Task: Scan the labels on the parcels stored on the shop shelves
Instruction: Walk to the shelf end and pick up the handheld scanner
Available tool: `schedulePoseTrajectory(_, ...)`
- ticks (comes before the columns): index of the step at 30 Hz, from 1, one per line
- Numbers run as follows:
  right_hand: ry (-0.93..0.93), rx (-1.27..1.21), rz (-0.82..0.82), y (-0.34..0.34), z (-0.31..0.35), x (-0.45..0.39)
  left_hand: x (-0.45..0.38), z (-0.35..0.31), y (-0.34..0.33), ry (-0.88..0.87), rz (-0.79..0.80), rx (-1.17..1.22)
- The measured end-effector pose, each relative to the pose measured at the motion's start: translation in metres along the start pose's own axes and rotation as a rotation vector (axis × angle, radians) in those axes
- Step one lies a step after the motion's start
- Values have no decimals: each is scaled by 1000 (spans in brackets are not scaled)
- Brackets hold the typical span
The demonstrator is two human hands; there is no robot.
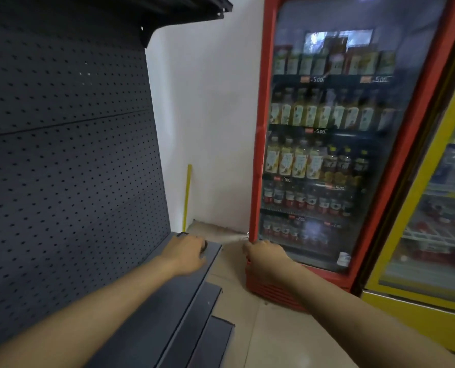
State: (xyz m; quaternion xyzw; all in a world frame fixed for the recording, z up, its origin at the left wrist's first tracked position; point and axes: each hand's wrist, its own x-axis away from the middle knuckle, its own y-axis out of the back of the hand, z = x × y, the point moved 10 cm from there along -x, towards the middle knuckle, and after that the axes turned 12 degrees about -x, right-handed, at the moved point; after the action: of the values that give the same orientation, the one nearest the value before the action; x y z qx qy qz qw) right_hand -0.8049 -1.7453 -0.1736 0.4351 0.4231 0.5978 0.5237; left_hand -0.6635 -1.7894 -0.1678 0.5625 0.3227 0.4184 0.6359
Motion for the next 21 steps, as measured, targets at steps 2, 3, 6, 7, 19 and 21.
schedulePoseTrajectory(2, 24, 4, 30, 3, -8, -31, -23, 8, 0, 34, -10, 33)
schedulePoseTrajectory(3, 33, 5, 49, 2, -10, -46, -33, 13, -3, 54, -7, 46)
schedulePoseTrajectory(6, 68, 4, 120, -10, -12, -92, -61, 32, -19, 105, 25, 75)
schedulePoseTrajectory(7, 84, 5, 138, -15, -11, -108, -71, 40, -27, 122, 43, 81)
schedulePoseTrajectory(19, 237, -37, 301, -66, 13, -275, -156, 119, -72, 319, 132, 63)
schedulePoseTrajectory(21, 262, -28, 343, -80, 16, -292, -161, 128, -85, 379, 171, 72)
